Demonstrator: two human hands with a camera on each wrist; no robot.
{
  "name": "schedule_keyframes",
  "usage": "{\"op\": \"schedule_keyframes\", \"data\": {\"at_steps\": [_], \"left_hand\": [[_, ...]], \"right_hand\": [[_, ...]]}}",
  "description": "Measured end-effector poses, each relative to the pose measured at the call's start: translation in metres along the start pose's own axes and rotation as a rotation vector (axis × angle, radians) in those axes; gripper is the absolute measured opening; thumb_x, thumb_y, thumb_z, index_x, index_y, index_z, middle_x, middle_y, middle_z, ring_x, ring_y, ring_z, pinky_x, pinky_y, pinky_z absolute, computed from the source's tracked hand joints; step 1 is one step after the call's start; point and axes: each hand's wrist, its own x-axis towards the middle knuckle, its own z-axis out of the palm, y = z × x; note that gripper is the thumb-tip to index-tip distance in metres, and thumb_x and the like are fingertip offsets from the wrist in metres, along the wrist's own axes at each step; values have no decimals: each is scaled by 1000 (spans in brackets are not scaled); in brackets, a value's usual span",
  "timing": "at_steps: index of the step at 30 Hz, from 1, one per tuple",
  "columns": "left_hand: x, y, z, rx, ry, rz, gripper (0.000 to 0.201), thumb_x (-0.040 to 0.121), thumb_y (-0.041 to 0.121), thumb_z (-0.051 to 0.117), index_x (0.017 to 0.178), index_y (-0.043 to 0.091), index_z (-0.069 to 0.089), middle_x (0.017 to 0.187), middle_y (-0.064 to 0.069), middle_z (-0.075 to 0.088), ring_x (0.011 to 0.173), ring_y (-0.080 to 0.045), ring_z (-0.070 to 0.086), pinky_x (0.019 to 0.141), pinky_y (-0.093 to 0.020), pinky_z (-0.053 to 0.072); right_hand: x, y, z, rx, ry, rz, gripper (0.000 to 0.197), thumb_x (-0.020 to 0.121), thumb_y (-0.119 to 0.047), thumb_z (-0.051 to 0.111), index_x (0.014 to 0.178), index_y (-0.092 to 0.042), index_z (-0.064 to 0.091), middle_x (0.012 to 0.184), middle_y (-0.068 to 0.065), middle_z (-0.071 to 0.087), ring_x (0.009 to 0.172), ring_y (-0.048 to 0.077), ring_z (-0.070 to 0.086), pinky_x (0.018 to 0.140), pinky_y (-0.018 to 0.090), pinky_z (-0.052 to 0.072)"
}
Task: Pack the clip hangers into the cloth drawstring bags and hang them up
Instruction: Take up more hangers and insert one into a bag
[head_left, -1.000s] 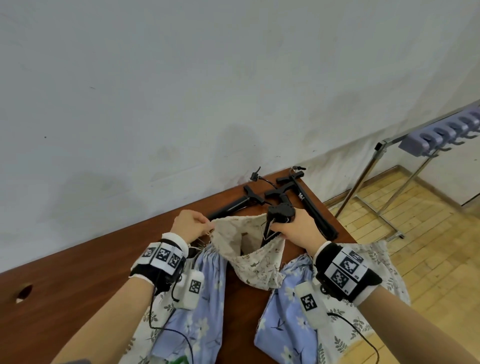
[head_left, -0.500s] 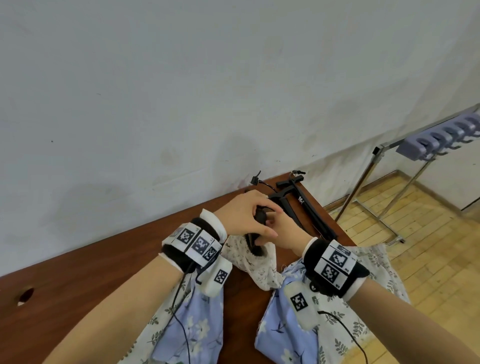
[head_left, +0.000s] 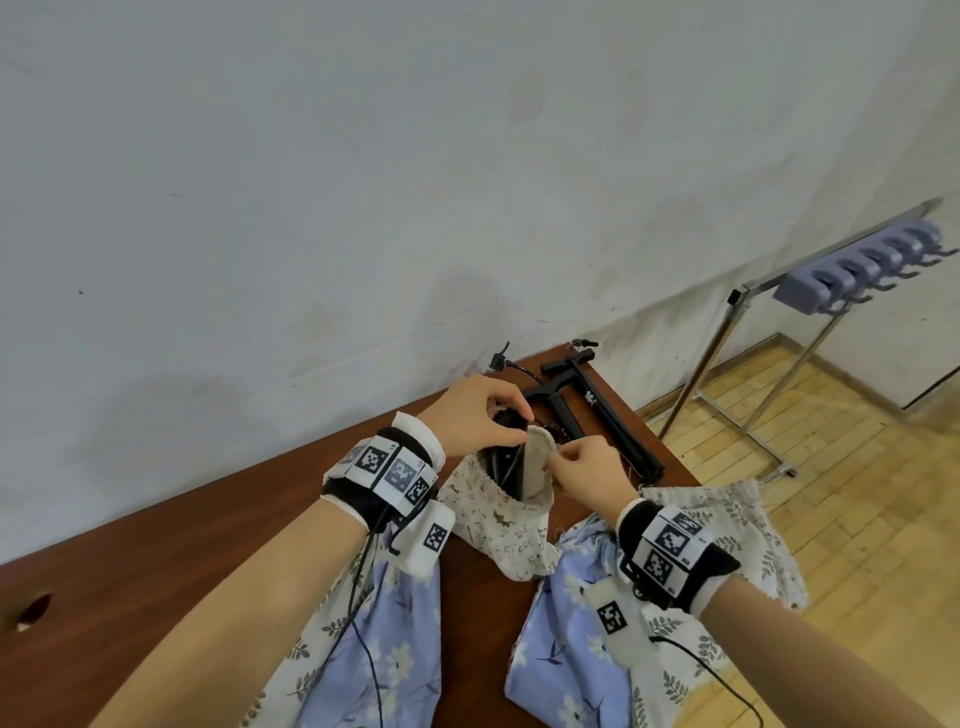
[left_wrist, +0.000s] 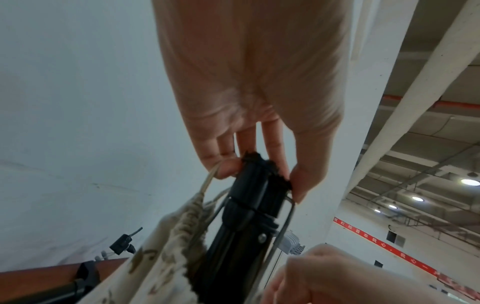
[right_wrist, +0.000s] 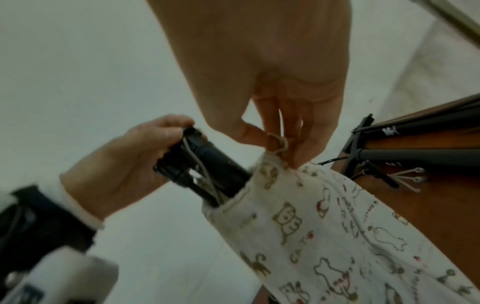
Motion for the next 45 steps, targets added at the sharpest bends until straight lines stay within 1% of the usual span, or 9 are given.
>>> {"op": "schedule_keyframes", "data": {"at_steps": [5, 10, 15, 22, 30, 34, 38, 41, 45], "left_hand": [[5, -4, -8, -15, 20, -48, 13, 78, 18, 76, 91, 17, 73, 50, 21, 44, 49, 1, 41, 56, -11, 29], [5, -1, -12, -49, -18, -51, 16, 78, 15, 77, 93, 11, 73, 49, 27, 48, 51, 13, 46, 57, -11, 32], [6, 0, -10, -59, -30, -61, 18, 76, 17, 79, 93, 11, 74, 52, 28, 51, 54, 13, 49, 61, -11, 34], [14, -2, -8, -35, -9, -87, 19, 72, 25, 82, 88, 20, 74, 78, 19, 58, 72, 3, 53, 81, -24, 45], [22, 7, 7, -15, -3, -33, 20, 72, 17, 82, 87, 6, 74, 67, 20, 56, 60, 15, 51, 64, -5, 35], [23, 8, 6, 14, -4, -46, 32, 73, 19, 82, 99, 4, 70, 86, 8, 61, 76, 9, 55, 69, 1, 36], [20, 2, 1, -30, -61, -70, 41, 72, 23, 82, 106, 8, 67, 99, -4, 69, 93, -16, 63, 85, -23, 48], [19, 3, -7, -182, 2, -80, 18, 78, 18, 75, 95, 19, 67, 84, 1, 69, 74, -11, 63, 74, -27, 51], [11, 19, -20, -624, 28, -187, 27, 92, 20, 62, 115, 8, 55, 97, -17, 69, 81, -23, 69, 74, -30, 59]], "right_hand": [[7, -1, -25, 362, 10, 158, 7, 77, -5, 75, 70, -5, 75, 64, 11, 63, 57, 19, 52, 54, 24, 46], [10, -9, -46, 756, -150, 379, 12, 81, 1, 67, 89, -7, 69, 91, 8, 69, 82, 17, 63, 71, 27, 50], [11, -9, -55, 974, -106, 417, 14, 83, 3, 53, 91, -7, 59, 87, 9, 58, 69, 17, 57, 68, 28, 47], [-12, -43, -77, 741, -290, 312, 11, 91, -15, 53, 102, -12, 56, 63, 0, 46, 48, 10, 38, 64, 28, 38], [-31, -99, -96, 1131, -426, 82, 22, 88, -4, 46, 106, 2, 56, 79, 10, 46, 67, 19, 46, 105, 46, 40], [-33, -107, -83, 1097, -549, -68, 30, 82, 5, 45, 110, -1, 56, 83, 16, 58, 82, 27, 59, 95, 42, 49], [-24, -98, -68, 1050, -529, -196, 37, 87, 17, 40, 112, 1, 62, 105, 23, 66, 108, 34, 64, 96, 42, 52], [-19, -86, -57, 880, -393, -277, 33, 88, 22, 44, 107, 4, 64, 114, 20, 68, 107, 32, 66, 83, 34, 58], [-20, -82, -46, 683, -265, -347, 33, 85, 15, 60, 112, -4, 65, 111, 12, 71, 94, 25, 71, 68, 26, 59]]}}
